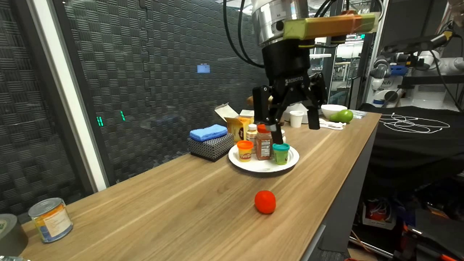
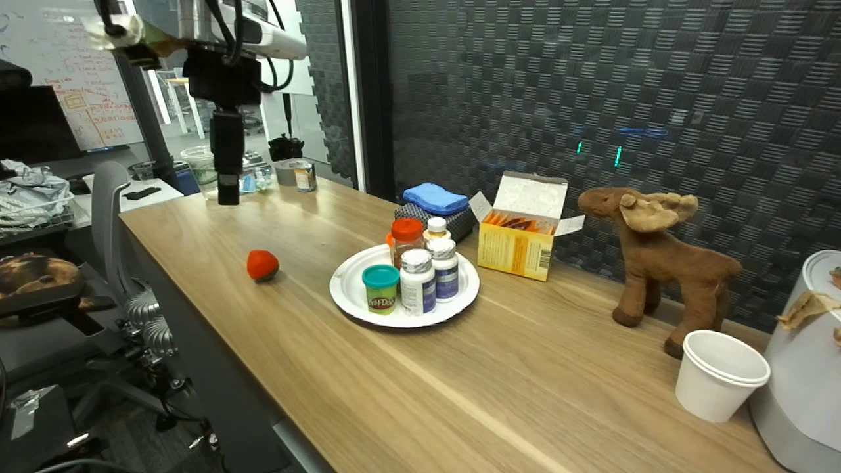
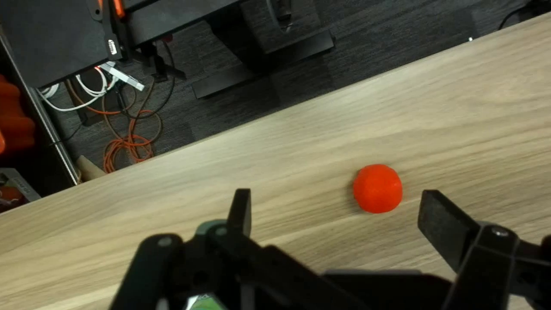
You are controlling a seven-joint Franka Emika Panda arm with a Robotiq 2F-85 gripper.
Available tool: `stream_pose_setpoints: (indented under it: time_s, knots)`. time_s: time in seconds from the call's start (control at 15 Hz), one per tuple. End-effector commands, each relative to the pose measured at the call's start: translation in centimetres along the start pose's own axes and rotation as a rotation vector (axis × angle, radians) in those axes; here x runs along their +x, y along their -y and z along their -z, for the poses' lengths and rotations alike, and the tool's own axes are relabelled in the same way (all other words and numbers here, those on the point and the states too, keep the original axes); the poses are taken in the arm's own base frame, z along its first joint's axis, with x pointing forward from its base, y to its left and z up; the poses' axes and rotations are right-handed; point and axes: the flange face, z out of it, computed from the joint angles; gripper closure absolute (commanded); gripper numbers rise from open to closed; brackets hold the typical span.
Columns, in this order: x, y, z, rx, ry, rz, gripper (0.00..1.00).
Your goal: Pick up the bottles from the table and put them on the white plate.
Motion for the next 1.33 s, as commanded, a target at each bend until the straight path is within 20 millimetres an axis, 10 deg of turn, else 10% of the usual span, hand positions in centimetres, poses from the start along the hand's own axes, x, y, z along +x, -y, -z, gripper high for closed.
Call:
stream_pose_setpoints:
  time_s: [0.0, 1.07, 1.13, 1.27]
  knots:
    - [-1.9, 2.5, -1.5, 0.036, -0.012, 0.029, 0.00]
    - [1.8, 5.8, -11.8, 0.023, -0.099, -0.001, 0.00]
    - [1.9, 5.8, -11.9, 0.024, -0.095, -0.003, 0.22]
    - [2.3, 5.9, -12.1, 0.023, -0.093, -0.006, 0.32]
